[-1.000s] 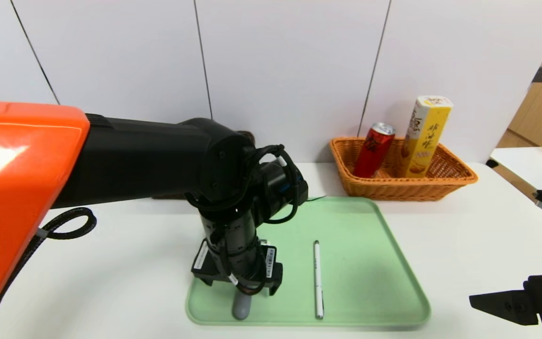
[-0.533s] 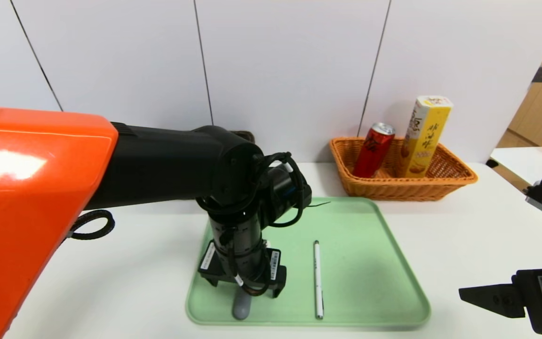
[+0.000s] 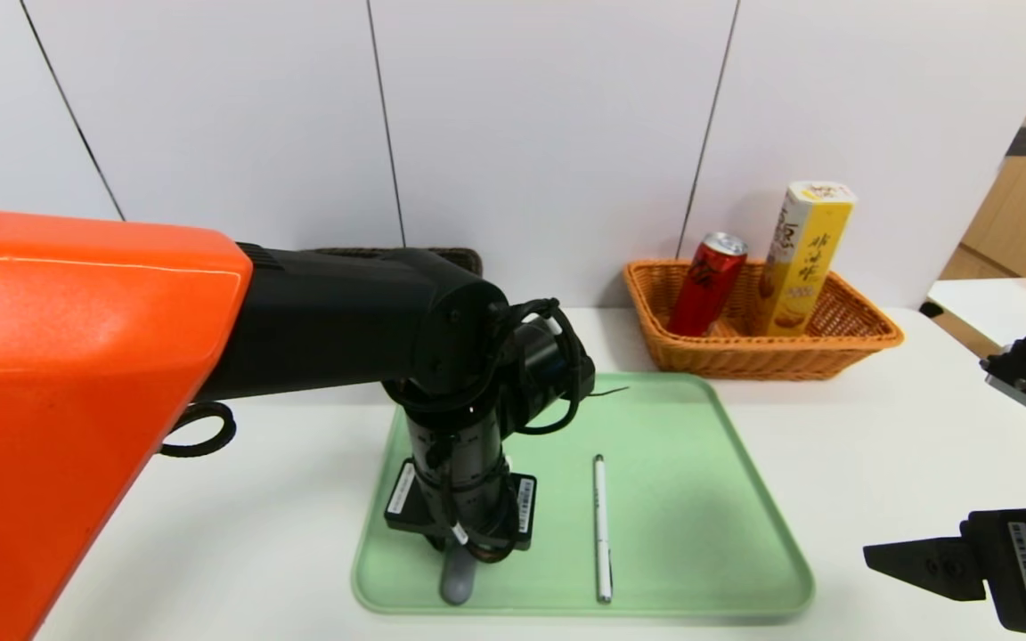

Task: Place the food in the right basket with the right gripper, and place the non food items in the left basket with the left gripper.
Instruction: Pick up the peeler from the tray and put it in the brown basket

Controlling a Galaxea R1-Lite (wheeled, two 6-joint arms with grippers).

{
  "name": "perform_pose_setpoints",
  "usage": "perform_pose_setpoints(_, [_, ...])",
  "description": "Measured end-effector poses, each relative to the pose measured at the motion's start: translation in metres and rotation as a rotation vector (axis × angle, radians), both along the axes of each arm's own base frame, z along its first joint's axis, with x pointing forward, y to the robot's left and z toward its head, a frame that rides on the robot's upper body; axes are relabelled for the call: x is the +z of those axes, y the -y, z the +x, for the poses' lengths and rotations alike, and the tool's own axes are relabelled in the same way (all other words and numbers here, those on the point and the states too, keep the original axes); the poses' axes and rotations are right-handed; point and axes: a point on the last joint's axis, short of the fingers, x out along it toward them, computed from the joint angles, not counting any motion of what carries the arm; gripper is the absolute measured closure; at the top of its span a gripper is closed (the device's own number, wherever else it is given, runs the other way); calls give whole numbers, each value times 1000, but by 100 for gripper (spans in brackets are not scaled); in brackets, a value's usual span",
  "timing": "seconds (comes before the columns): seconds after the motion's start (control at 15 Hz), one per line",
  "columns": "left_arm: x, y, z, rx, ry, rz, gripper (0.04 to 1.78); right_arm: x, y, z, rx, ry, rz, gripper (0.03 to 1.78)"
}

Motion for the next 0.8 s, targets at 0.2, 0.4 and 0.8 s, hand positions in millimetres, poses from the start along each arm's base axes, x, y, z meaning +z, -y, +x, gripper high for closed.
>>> perform_pose_setpoints(0.2, [0,0,0,-1,-7,-6,153,0,0,0,0,-1,-1,11])
perform_pose_setpoints(0.4, [12,2,0,-14,-6,-106,153,-1,1,-1,1,-2,-1,11])
perform_pose_setpoints(0.8, [109,-5,-6,-104,253,-605,153,-2,1,-2,0,-3,-5,11])
